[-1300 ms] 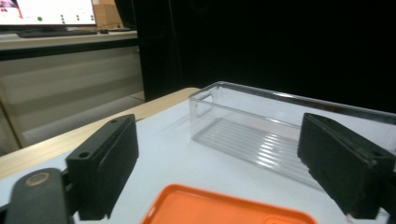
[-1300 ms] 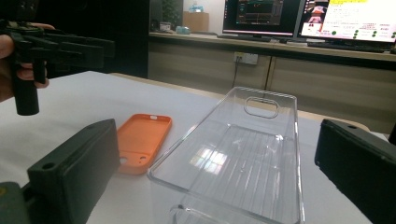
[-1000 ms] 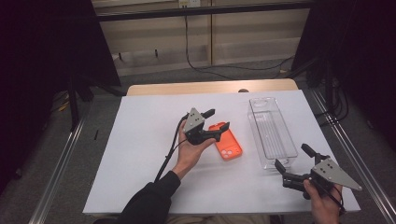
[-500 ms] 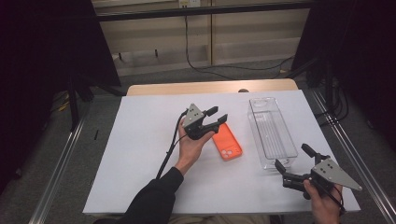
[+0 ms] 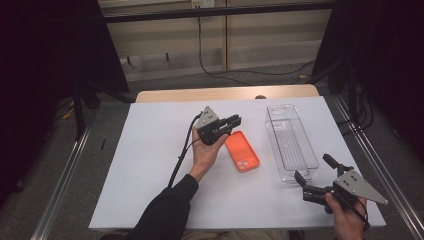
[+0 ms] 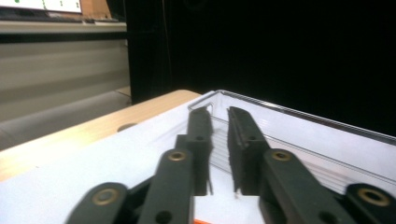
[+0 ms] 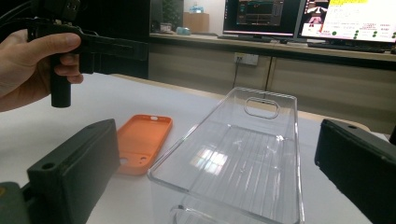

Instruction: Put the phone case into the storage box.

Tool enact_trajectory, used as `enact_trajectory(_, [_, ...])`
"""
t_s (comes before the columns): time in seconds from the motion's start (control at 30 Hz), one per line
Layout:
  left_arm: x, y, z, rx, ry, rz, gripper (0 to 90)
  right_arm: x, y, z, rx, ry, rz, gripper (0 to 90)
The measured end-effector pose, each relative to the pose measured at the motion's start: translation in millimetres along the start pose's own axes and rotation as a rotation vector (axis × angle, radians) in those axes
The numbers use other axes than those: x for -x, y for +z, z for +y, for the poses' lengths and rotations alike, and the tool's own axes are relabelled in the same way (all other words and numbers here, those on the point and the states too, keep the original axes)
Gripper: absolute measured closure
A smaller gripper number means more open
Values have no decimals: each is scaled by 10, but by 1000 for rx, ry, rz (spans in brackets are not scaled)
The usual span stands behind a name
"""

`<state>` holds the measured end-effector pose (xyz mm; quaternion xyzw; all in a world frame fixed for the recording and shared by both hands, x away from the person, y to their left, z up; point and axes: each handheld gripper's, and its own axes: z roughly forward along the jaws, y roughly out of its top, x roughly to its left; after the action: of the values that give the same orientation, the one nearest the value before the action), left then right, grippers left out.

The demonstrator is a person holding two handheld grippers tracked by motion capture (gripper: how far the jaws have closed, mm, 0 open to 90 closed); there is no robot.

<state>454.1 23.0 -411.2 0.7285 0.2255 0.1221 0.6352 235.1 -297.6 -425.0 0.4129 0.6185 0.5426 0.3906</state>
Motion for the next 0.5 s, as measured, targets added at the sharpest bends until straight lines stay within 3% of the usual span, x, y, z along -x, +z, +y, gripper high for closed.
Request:
enact_trajectory(0.13, [-6, 41, 10, -40, 16, -12, 900, 3, -1, 0, 0, 1, -1, 0])
enact_trajectory(0.2, [-15, 61, 22, -84, 12, -11, 900, 1, 1, -2, -2, 0, 1, 0])
enact_trajectory(0.5, [-103, 124, 35, -195, -7, -35, 900, 0, 4, -2, -3, 0, 2, 0])
